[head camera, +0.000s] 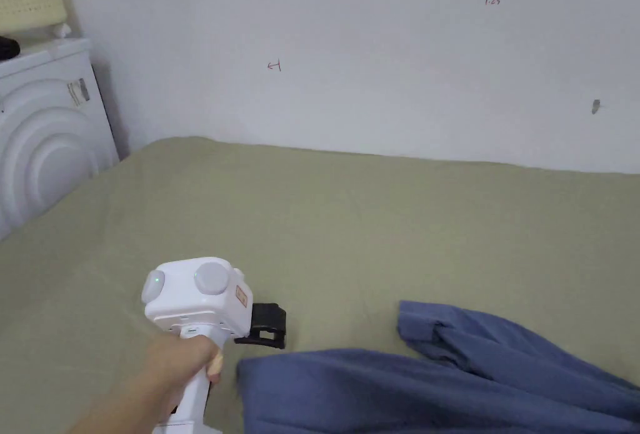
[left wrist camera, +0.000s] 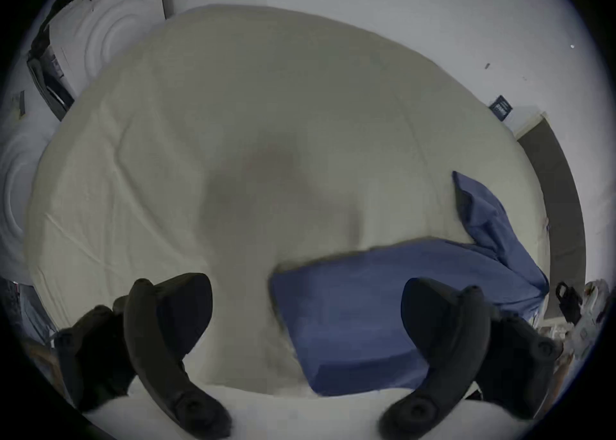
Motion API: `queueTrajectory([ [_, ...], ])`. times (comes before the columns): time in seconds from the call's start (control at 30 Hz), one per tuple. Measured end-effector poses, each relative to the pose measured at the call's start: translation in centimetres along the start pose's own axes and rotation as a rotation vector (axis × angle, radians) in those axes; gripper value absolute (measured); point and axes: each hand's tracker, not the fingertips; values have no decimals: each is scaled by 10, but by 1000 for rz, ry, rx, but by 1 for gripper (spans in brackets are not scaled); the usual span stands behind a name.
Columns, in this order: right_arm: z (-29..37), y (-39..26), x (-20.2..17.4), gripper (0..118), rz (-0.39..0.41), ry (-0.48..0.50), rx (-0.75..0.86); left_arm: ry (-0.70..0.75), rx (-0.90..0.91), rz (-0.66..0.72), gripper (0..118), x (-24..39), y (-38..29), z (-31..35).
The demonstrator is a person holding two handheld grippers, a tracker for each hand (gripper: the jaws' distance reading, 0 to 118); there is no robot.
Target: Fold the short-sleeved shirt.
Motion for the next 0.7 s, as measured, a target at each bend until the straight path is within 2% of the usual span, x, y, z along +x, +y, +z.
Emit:
queueTrajectory([
  [0.13, -7, 2, 3, 0, 7, -9, -2, -6, -116, 33, 116, 3, 1, -36],
  [0.23, -11, 2, 6, 0, 5, -14, -9, -4, -127, 9, 111, 8, 3, -51],
  [0.27, -11, 2, 6, 0, 2, -14, -9, 32, -117, -20, 109, 13, -3, -48],
  [0.3, -12, 1, 7, 0, 0, -13, -9, 40, -112, -40, 102, 15, -4, -46],
  [0.33, -12, 1, 7, 0, 1, -13, -10, 73, -108, -71, 86, 18, -4, -43],
  [0.37, -13, 0, 8, 0, 5, -15, -10, 157, -91, -117, 55, 22, -6, -35],
  [0.4, -14, -2, 8, 0, 13, -20, -10, 212, -82, -162, 31, 25, -8, -30],
  [0.43, -14, -4, 8, 0, 18, -23, -11, 186, -66, -194, 5, 23, -9, -26],
  [0.47, -16, -4, 10, 0, 14, -21, -19, 42, -55, -176, 4, 18, -8, -21],
  [0.5, -17, -5, 11, 0, 10, -20, -25, -34, -62, -122, 4, 14, -7, -18],
  [0.53, -19, -7, 12, 0, 8, -23, -30, -35, -67, -66, 4, 16, -8, -11],
  [0.63, -23, -9, 17, 0, -8, -26, -43, 25, -27, -160, 4, 23, -8, -4],
  [0.7, -27, -9, 23, 1, -35, 1, -52, 21, -29, -157, 4, 31, -14, 7],
])
